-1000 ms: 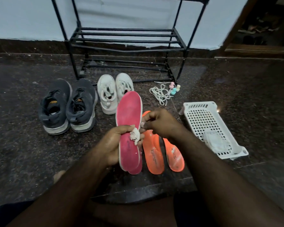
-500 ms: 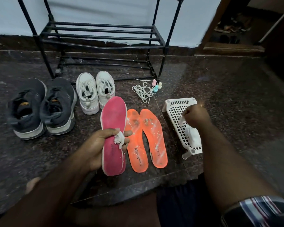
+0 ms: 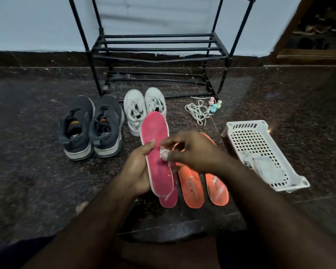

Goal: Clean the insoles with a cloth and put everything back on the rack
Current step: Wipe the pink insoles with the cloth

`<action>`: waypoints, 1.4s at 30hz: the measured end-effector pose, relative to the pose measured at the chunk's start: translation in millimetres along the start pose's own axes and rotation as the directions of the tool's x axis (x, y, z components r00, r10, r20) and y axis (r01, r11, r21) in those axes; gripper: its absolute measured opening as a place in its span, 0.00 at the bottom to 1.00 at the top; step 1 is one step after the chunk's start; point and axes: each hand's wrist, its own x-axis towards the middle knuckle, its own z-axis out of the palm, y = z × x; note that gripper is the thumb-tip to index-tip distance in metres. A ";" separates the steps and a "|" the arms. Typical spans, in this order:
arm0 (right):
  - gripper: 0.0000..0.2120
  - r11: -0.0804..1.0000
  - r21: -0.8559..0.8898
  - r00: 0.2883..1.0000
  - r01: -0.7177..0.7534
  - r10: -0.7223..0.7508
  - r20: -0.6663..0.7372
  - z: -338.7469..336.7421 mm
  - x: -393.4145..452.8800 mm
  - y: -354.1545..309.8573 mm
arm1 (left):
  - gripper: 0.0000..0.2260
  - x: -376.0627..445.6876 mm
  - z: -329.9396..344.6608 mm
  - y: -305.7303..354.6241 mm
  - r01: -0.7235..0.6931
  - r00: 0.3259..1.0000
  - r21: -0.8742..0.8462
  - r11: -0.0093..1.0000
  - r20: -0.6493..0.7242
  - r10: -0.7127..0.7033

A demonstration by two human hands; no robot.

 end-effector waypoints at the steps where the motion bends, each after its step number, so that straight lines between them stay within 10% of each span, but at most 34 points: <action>1: 0.15 0.986 -0.163 1.000 0.029 -0.030 -0.004 12.2 1.0 -1.8 | 0.19 -0.5 0.1 0.8 -0.006 1.000 0.013 1.000 -0.002 0.006; 4: 0.14 0.921 -0.389 0.985 0.027 -0.091 -0.146 23.4 5.2 1.5 | 0.21 0.5 -0.6 4.0 -0.035 0.999 0.040 0.999 -0.011 0.036; 12: 0.05 0.946 -0.324 0.945 0.001 -0.108 -0.310 32.0 12.3 6.7 | 0.22 -0.5 -2.6 -7.8 -0.075 0.997 -0.053 0.996 0.013 0.076; 19: 0.08 0.864 -0.499 0.983 0.070 -0.145 -0.113 45.2 16.1 -2.1 | 0.28 5.1 -6.1 1.0 -0.150 0.987 -0.110 0.983 -0.067 0.143; 32: 0.09 0.917 -0.398 0.998 -0.019 -0.004 -0.057 62.7 -0.5 -14.0 | 0.29 12.9 -18.4 16.7 -0.203 0.977 -0.208 0.957 -0.102 0.185; 38: 0.06 0.997 0.048 0.977 -0.063 0.071 -0.201 44.0 9.3 -17.8 | 0.28 13.5 -17.6 10.6 -0.204 0.978 -0.145 0.968 -0.081 0.193; 42: 0.09 0.908 -0.417 0.979 0.042 -0.121 -0.164 57.8 12.5 -15.6 | 0.28 12.7 -16.0 6.3 -0.164 0.986 -0.137 0.977 -0.038 0.160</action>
